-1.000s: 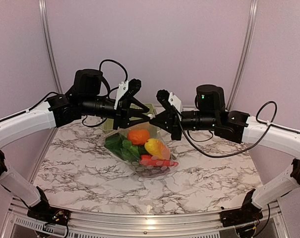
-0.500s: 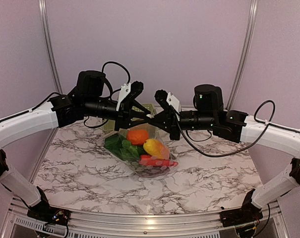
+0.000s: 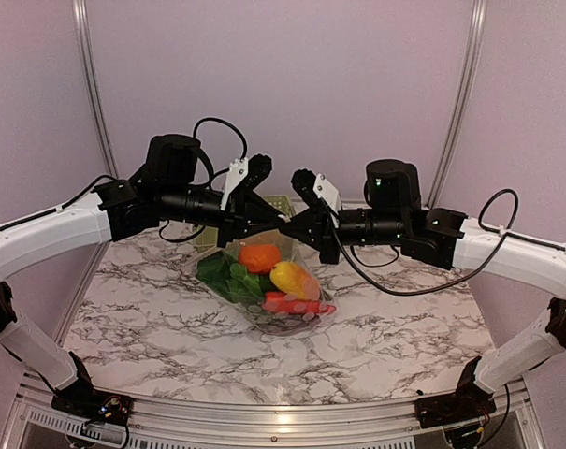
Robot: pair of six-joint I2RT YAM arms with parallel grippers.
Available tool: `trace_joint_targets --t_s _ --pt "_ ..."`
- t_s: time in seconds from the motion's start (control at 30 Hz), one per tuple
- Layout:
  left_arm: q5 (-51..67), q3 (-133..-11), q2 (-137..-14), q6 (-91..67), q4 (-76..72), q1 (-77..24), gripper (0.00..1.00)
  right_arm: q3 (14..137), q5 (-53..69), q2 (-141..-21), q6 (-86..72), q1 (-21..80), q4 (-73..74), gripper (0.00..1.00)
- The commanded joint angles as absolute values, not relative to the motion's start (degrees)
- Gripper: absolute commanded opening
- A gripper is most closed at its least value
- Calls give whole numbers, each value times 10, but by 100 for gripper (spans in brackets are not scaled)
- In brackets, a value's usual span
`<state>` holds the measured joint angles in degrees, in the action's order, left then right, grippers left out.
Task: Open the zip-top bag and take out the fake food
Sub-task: Unzip the zipper food storage bag at the center of the board.
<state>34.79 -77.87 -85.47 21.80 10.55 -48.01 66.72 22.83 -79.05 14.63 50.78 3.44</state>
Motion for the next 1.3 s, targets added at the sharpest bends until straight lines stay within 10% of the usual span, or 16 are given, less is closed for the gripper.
trace_joint_targets --t_s 0.0,1.27 --pt "335 -762 -847 214 96 -479 1 669 212 -780 127 495 30 0" --pt "269 -579 -713 130 54 -411 0 623 155 -692 104 325 -31 0"
